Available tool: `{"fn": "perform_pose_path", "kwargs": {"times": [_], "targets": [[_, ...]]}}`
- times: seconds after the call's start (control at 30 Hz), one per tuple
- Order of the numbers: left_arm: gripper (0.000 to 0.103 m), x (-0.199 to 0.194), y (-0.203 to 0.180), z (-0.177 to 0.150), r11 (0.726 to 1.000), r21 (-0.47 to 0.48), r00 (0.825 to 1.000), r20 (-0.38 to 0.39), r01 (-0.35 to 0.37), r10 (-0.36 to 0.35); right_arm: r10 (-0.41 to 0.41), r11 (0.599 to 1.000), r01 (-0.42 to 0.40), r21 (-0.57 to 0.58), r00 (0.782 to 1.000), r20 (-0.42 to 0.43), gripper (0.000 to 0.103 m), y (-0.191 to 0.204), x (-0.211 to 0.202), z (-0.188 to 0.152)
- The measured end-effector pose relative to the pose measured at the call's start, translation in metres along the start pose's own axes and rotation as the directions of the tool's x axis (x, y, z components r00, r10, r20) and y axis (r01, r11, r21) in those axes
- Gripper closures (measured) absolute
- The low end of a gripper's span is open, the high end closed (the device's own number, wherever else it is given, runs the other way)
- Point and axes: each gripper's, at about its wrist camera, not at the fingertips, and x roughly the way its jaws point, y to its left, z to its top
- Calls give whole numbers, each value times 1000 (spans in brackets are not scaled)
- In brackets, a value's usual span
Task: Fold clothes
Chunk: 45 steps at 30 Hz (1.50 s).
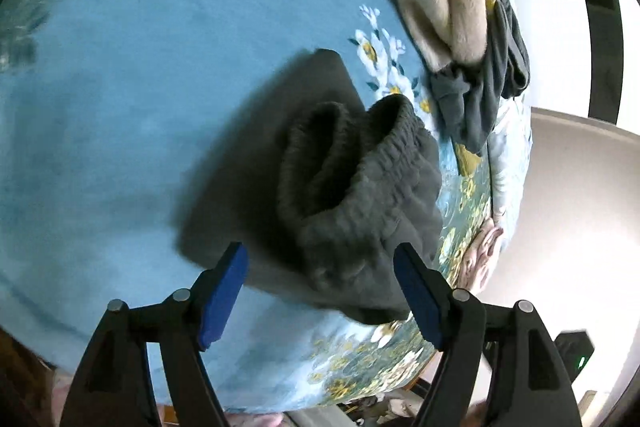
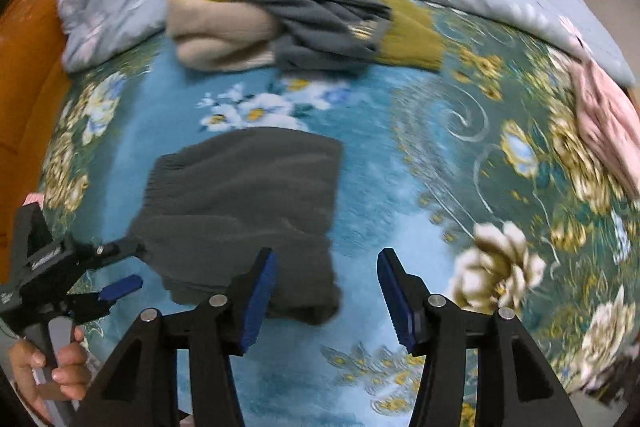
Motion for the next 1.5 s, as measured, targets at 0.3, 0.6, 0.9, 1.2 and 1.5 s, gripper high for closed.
{"fn": "perform_pose_path", "kwargs": {"times": [0.3,0.6,0.9,1.2,1.5], "targets": [[66,-1,-26,2,998,58,994,99,34,-39,47,999,-48,-11,998,-34,47,8,3,-5],[65,-14,27,9,994,55,994,59,90,-93,259,961,-268,-59,957,-128,47,53,40,-2],[54,12,60,14,998,55,1000,15,-24,23,257,966,-250,62,926,-276,47,54,110,-30],[35,16,51,20,980,124,988,13,-154,154,182,983,-175,51,928,-325,46,70,123,-31],[37,-14,24,28,945,287,987,50,-158,150,271,962,-263,72,951,-151,45,44,63,-3]]}}
